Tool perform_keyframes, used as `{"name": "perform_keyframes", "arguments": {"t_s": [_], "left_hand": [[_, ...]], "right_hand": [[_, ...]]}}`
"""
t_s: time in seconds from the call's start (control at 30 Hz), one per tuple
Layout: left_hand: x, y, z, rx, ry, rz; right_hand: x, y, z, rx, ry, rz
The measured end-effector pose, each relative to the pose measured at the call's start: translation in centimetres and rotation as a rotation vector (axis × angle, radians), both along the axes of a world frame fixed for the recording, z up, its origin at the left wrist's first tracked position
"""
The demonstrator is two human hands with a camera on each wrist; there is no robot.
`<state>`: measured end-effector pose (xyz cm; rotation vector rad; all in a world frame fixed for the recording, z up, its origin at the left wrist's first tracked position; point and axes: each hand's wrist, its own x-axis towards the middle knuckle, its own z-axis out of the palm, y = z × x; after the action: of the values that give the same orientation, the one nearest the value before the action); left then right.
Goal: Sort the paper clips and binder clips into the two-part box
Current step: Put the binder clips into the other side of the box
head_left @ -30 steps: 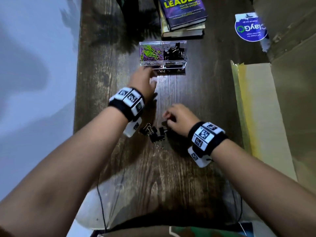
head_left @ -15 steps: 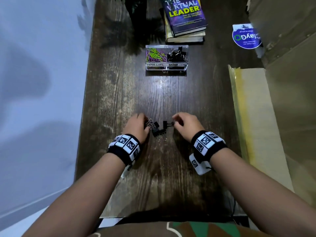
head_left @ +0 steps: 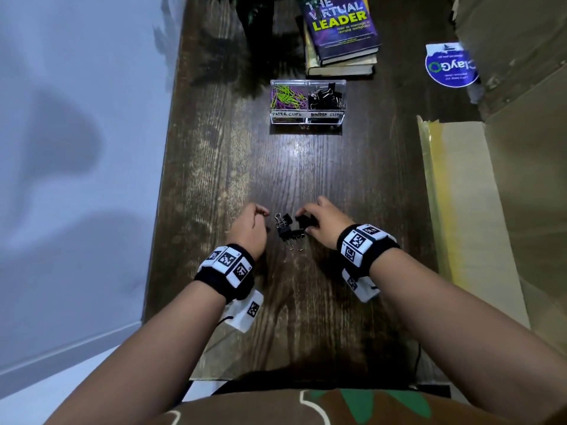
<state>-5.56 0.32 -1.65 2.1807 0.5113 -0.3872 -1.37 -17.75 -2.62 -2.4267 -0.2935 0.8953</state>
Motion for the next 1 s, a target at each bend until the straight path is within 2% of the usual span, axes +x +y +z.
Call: {"name": "perform_keyframes", "arguments": {"t_s": [0.17, 0.23, 0.33, 0.4, 0.53, 0.73, 0.83, 0.93, 1.0], "left_hand": [[-0.7, -0.9, -1.0, 0.239, 0.015, -0.365], [-1.0, -1.0, -1.8, 0.277, -0.002, -0.486], [-1.2, -0.9, -2.6, 0.329, -0.024, -0.571], [-1.3, -0.8, -2.8, 0.346, -0.034, -0.573], [-1.6, -0.6, -2.4, 0.302, -0.008, -0.494], [-1.7, -0.2, -2.1, 0.206, -0.093, -0.323], [-1.5, 0.1, -1.7, 0.162, -0.119, -0.22], [-1.3, 0.3, -1.2, 0.164, -0.078, -0.178], [-1.1, 0.2, -1.0, 0.202, -0.072, -0.213]], "right_hand": [[-0.1, -0.7, -0.1, 0.004, -0.089, 0.017], [-0.2, -1.1, 0.0, 0.031, -0.104, -0.059], [-0.7, -1.5, 0.3, 0.135, -0.017, -0.246], [-1.1, -1.3, 0.6, 0.187, 0.006, -0.279], [-1.7, -0.4, 1.0, 0.178, 0.004, -0.235], [-2.0, 0.9, 0.2, -0.059, -0.119, 0.028], [-2.6, 1.2, -0.6, -0.089, -0.189, 0.101], [-2.7, 1.3, -0.9, -0.045, -0.217, 0.087], [-2.6, 1.3, -0.8, -0.005, -0.189, 0.033]]}}
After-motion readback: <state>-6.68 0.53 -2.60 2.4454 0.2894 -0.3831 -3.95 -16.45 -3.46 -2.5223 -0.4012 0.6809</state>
